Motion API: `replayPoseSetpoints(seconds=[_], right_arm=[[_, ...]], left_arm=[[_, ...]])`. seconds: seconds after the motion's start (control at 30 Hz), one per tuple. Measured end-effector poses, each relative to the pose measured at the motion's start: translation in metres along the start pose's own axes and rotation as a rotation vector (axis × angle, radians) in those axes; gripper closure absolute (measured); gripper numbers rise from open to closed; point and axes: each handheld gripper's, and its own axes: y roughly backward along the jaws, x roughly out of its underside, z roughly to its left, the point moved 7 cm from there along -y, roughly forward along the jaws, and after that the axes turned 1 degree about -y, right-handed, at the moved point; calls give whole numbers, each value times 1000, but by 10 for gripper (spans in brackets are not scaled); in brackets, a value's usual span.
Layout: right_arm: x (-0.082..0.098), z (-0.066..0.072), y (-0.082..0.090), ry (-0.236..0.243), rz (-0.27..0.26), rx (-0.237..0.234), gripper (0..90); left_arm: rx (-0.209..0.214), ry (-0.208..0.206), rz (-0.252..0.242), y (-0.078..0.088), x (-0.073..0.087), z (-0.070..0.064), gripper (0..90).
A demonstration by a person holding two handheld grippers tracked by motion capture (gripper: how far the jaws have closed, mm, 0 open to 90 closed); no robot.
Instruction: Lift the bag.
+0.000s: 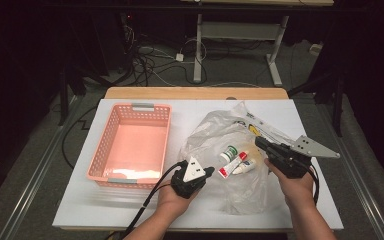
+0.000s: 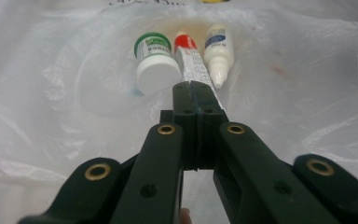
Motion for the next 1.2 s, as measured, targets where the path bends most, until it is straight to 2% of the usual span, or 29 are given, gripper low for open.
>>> replayPoseSetpoints(seconds=[0.2,0.3,0.53,0.7,0.9,1.07,1.2], right_arm=[[1,-3,-1,-1,-1,11,900],[0,-4,-1,8,-4,15,900],[4,-10,-2,-10,-6,19,900],[6,-12,-6,-21,-2,20,900],[0,-13,-2,-5,-22,36,900],[-11,-12,0,4,-47,50,900],[-21,-10,1,5,-74,53,900]], left_arm=[[-20,-27,-27,6,-12,0,883],[-28,-51,-25,5,-17,-2,882],[-44,-56,-43,3,-27,-3,883],[-55,-44,-82,4,-41,3,883],[-68,-62,-128,11,-61,10,883],[-81,-94,-145,16,-75,14,883],[-89,-103,-166,20,-87,18,883]])
